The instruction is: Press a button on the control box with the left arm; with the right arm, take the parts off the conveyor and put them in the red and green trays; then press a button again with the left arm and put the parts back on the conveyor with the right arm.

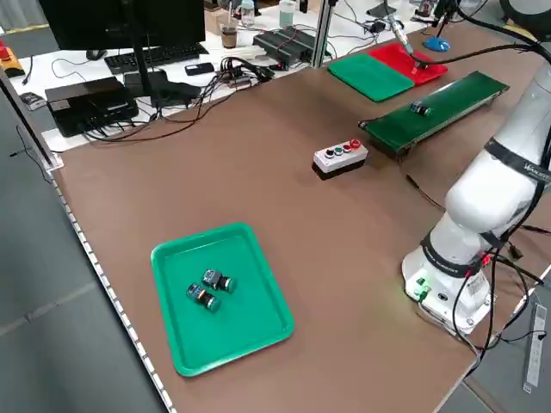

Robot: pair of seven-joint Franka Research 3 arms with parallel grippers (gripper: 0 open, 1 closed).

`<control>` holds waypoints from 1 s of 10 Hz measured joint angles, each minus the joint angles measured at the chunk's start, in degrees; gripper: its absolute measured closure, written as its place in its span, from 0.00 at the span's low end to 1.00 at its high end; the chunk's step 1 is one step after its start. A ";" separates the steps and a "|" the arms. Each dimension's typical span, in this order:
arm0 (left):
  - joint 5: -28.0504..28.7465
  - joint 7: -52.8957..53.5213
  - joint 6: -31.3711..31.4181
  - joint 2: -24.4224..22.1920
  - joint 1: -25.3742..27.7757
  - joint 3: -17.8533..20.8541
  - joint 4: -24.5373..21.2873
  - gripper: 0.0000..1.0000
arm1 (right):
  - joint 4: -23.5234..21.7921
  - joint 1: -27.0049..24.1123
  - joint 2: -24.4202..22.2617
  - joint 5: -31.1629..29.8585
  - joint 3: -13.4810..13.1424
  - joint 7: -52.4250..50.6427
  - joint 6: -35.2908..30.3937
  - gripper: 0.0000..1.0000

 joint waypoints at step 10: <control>0.00 0.00 0.00 0.03 0.04 0.02 0.03 0.00 | -6.74 21.56 0.85 0.23 0.08 31.28 11.61 0.00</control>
